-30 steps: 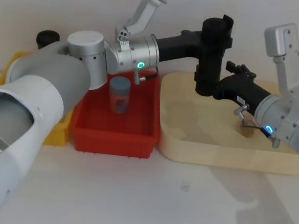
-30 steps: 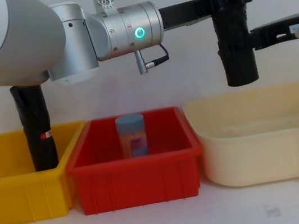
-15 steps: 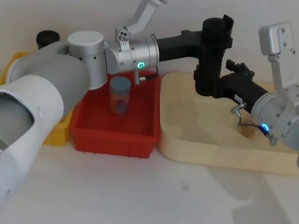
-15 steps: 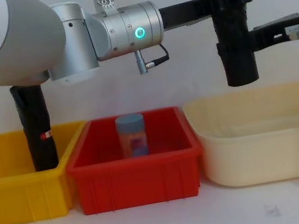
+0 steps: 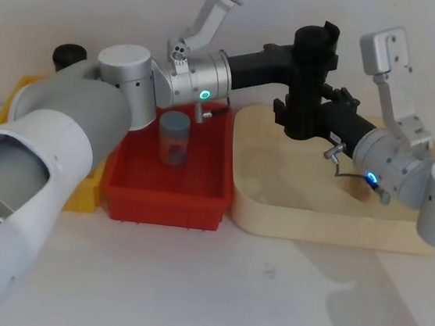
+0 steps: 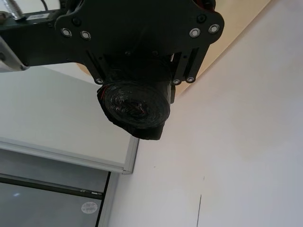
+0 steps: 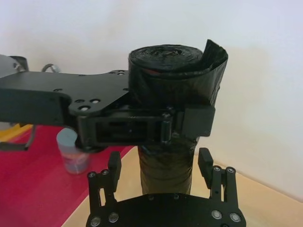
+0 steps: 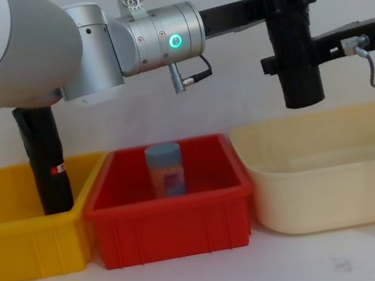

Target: Pick up the garbage bag with the one hand and transfer it to the other hand.

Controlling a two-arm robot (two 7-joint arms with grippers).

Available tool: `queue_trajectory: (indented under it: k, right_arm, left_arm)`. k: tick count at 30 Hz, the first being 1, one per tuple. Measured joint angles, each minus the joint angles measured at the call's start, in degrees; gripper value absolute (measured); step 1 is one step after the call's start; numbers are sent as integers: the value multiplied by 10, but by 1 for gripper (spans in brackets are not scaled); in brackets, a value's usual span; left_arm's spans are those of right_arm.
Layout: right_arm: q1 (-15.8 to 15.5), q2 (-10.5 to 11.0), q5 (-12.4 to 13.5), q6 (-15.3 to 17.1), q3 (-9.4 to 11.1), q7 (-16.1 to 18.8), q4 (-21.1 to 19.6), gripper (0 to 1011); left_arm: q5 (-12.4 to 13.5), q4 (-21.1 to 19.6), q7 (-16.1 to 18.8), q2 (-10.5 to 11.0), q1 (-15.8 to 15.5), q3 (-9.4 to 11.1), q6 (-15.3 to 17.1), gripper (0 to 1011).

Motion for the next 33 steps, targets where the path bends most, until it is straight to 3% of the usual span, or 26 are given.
queue_trajectory:
  k: [7, 12, 24, 33]
  right_arm:
    - [11, -12, -10, -6, -3, -10, 21, 996]
    - [16, -17, -15, -8, -5, -15, 29, 913]
    - [23, -25, -21, -11, -6, -20, 41, 560]
    - [24, -27, -23, -12, -7, -22, 45, 550]
  left_arm:
    - [0, 0, 0, 0, 0, 0, 0, 429]
    - [0, 0, 0, 0, 0, 0, 0, 429]
    - [0, 0, 0, 0, 0, 0, 0, 429]
    - [0, 0, 0, 0, 0, 0, 0, 429]
